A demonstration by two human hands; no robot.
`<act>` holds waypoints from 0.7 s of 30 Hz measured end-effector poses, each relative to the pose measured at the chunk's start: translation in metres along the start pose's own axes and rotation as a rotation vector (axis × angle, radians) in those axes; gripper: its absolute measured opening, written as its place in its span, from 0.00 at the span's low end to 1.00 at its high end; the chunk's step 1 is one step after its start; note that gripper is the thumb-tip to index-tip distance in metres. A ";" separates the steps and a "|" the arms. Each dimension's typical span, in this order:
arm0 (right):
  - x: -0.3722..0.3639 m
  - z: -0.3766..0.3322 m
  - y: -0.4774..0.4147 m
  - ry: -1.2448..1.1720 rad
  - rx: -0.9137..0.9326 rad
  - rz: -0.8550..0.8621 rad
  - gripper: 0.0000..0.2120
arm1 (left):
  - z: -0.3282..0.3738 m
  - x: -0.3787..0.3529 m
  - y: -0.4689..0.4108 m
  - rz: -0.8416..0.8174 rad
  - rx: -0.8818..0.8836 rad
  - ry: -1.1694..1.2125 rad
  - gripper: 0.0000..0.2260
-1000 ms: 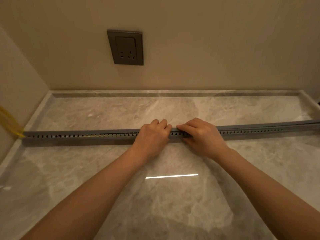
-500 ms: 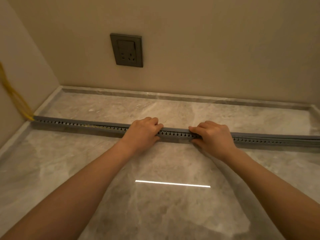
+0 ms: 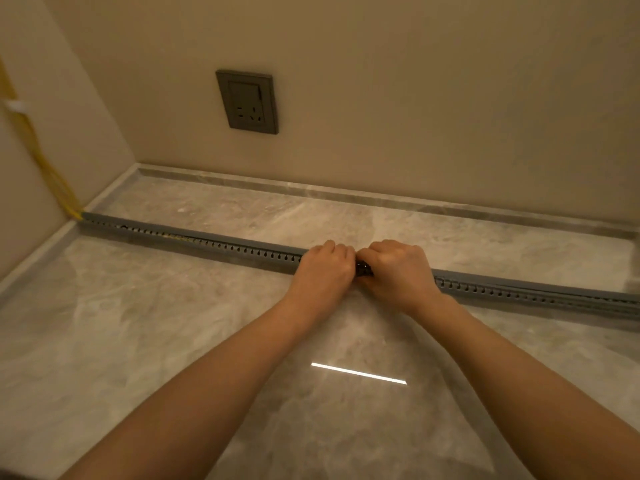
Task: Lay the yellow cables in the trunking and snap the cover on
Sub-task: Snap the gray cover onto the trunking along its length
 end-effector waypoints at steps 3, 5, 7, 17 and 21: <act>-0.002 0.000 0.003 0.018 0.003 -0.020 0.08 | 0.002 0.002 -0.003 -0.046 -0.006 -0.146 0.04; -0.003 0.002 0.005 0.001 0.010 -0.018 0.07 | 0.002 0.006 -0.003 -0.041 -0.028 -0.205 0.03; -0.004 0.007 0.010 -0.018 0.000 -0.027 0.05 | 0.007 0.008 -0.001 -0.022 -0.079 -0.239 0.05; 0.016 0.046 0.051 0.045 0.007 -0.113 0.13 | 0.010 0.000 -0.007 -0.211 -0.002 -0.161 0.10; 0.028 0.053 0.064 0.042 -0.029 -0.095 0.11 | 0.009 0.002 -0.006 -0.247 0.013 -0.144 0.09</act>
Point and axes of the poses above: each hand's wrist, its own y-axis away from the middle knuckle, its own x-axis out of the back of the hand, z = x × y, the point moved 6 cm from there along -y, towards the middle knuckle, and after that the axes turned 11 degrees about -y, right-handed, at the moved point
